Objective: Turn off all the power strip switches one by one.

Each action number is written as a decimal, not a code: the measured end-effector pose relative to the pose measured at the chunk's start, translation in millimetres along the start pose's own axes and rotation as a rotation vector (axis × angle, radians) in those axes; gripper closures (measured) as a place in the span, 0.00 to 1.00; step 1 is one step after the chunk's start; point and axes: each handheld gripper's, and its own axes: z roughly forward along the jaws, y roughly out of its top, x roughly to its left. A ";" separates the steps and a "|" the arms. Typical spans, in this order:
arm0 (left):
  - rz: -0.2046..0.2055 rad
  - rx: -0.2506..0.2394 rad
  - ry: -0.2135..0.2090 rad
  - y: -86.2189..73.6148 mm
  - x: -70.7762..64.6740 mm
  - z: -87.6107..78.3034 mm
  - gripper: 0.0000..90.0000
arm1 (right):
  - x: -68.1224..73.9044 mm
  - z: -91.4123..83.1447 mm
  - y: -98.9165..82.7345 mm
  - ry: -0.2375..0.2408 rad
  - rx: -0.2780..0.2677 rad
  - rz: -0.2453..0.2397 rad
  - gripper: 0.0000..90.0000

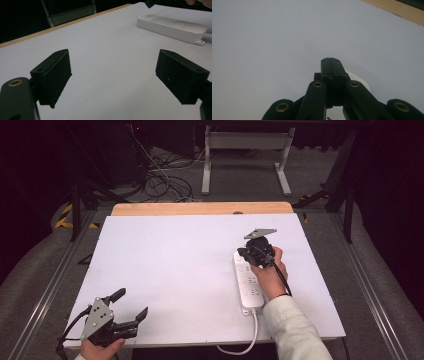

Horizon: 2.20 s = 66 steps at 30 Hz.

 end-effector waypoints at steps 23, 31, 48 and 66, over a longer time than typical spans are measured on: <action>-0.013 -0.001 -0.002 -0.5 -0.6 0.0 0.15 | 0.6 25.8 -7.1 -0.023 0.094 0.008 1.00; -0.013 -0.004 -0.002 -0.4 -0.5 -0.7 0.15 | -0.9 27.2 -9.9 -0.032 0.094 0.024 1.00; -0.011 -0.005 -0.003 -0.3 -0.6 -0.8 0.15 | 0.8 28.5 -11.4 -0.025 0.083 0.028 1.00; -0.014 -0.001 -0.003 -1.1 -0.7 -0.4 0.15 | 4.0 29.9 -10.8 -0.048 0.093 0.018 1.00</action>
